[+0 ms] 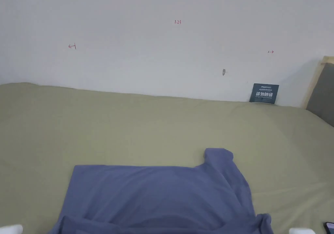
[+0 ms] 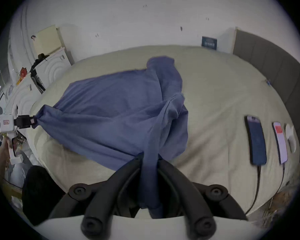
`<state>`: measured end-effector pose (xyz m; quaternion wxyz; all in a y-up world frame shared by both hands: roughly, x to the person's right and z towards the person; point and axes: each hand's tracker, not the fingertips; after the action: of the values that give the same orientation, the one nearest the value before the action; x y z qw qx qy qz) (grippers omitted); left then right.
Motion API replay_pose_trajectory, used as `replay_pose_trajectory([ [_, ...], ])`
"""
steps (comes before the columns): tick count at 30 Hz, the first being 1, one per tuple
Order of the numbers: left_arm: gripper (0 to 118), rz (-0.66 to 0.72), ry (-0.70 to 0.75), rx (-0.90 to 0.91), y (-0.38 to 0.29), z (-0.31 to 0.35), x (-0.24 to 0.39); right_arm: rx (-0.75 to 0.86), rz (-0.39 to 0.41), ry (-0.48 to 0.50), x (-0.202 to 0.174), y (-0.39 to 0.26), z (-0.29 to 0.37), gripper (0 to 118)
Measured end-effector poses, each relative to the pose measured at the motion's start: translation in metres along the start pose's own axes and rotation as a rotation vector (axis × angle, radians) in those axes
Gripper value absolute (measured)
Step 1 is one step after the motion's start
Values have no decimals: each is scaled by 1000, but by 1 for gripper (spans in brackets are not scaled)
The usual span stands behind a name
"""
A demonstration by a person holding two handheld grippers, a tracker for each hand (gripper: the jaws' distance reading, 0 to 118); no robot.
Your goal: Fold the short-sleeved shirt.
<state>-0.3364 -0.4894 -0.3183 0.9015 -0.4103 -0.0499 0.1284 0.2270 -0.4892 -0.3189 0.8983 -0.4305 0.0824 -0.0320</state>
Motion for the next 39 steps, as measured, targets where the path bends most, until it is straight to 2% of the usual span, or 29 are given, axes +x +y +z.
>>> replay_pose_trajectory([
  [3, 11, 35, -2, -18, -16, -1, -10, -20, -6, 2, 0, -17, -1, 6],
  [7, 11, 120, -29, -28, -19, -2, -23, -54, -61, 18, 8, -25, -6, 6],
  [11, 11, 118, -33, -37, -15, -3, -20, -49, -72, 14, 13, -27, -9, 9],
  [12, 12, 118, -39, -37, -14, -1, -21, -52, -81, -2, 13, -26, -7, 29],
  [13, 13, 125, -55, -42, -13, 3, -23, -61, -69, -63, 15, -24, -3, 53],
  [14, 19, 134, -49, -45, -11, 7, -25, -69, -60, -73, 18, -22, 2, 78],
  [15, 46, 147, -30, -53, -9, 12, -25, -63, -56, -77, 19, -21, 9, 97],
  [16, 66, 153, -11, -61, -7, 18, -29, -21, -46, -103, 20, -18, 21, 96],
  [17, 72, 159, -8, -51, -5, 26, -31, 5, -37, -118, 20, -15, 29, 94],
  [20, 73, 166, 39, 20, 9, 53, -29, 81, -22, -171, 18, 0, 55, 95],
  [24, 73, 86, 95, 101, 38, 72, -11, 188, -46, -210, 6, 29, 70, 95],
  [25, 72, 62, 96, 116, 45, 73, -5, 197, -54, -195, 4, 37, 71, 92],
  [26, 70, 41, 86, 120, 51, 71, 0, 213, -64, -174, 2, 44, 71, 81],
  [27, 57, 20, 75, 125, 58, 68, 5, 215, -72, -150, 0, 50, 67, 51],
  [28, 30, 6, 61, 137, 63, 67, 19, 210, -72, -143, -3, 58, 62, 15],
  [29, 3, -2, 56, 149, 68, 63, 25, 208, -66, -156, -7, 64, 55, 0],
  [30, 3, -20, 70, 144, 76, 53, 30, 212, -51, -208, -11, 70, 48, 0],
  [33, 1, -75, 56, 134, 97, 20, 43, 169, 9, -204, -17, 88, 16, 0],
  [35, 1, -88, 68, 104, 115, -6, 50, 158, 8, -216, -15, 98, -7, 0],
  [39, 1, -82, 97, 7, 164, -67, 50, 122, -25, -180, -9, 130, -45, 0],
])
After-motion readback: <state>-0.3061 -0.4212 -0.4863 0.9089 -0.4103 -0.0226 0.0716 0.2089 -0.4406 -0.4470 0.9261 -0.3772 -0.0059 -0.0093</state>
